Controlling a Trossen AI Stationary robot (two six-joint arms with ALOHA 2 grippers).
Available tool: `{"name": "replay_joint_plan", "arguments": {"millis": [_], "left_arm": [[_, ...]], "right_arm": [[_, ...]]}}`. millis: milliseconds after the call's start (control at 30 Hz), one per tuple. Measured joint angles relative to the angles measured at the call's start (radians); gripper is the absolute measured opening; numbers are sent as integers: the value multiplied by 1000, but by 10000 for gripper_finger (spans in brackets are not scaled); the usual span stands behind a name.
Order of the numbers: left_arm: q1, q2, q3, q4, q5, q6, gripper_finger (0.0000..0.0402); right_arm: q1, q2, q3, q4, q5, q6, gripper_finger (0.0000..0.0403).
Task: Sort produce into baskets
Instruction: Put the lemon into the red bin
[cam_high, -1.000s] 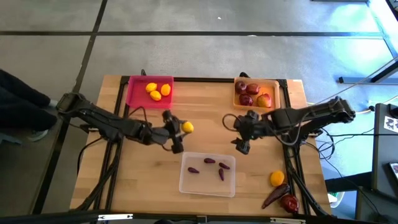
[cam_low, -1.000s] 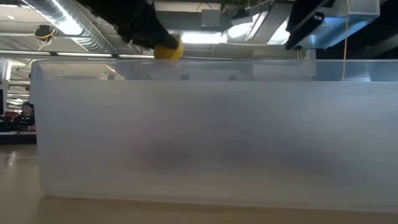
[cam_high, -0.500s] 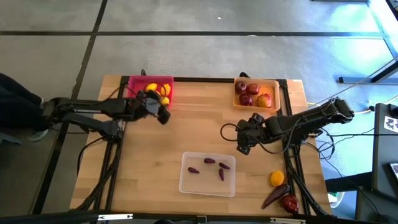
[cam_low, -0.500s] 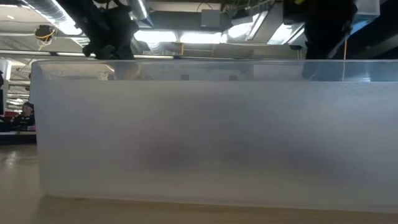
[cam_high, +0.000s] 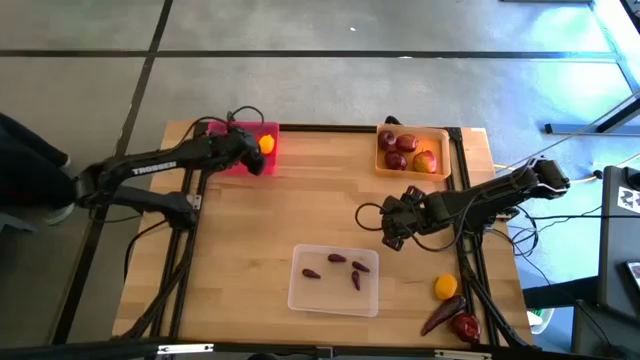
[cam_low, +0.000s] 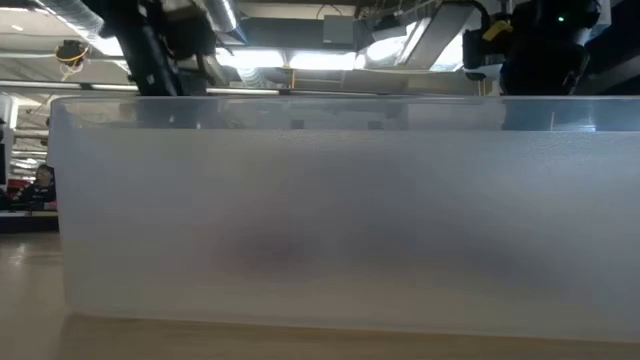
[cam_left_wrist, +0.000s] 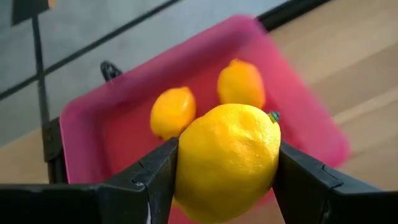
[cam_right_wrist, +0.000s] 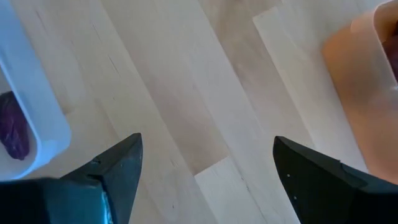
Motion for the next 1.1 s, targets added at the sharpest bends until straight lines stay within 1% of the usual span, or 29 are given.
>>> {"name": "replay_joint_plan", "arguments": {"millis": [200,333,533,633,800,867,1000,1100], "left_arm": [[96,117,0,0,5,37,214],[145,201,0,-1,5,88,214],[163,282,0,-1,4,133,215],[159,306,0,-1,-2,168,230],[159,311,0,-2,-7,169,282],[154,304,0,-18,-7,169,295],[130,269,0,-39,-6,167,304],[96,222,0,-47,-6,158,305]], "right_arm": [[0,0,-30,40,-8,1,319],[0,0,-37,44,-8,1,319],[0,0,-37,59,-8,-2,319],[0,0,-37,61,-8,-3,319],[0,0,-37,62,-8,-20,319],[0,0,-37,65,-8,-20,319],[0,0,-36,100,-8,-34,319],[0,0,-30,74,-39,-70,319]]}}
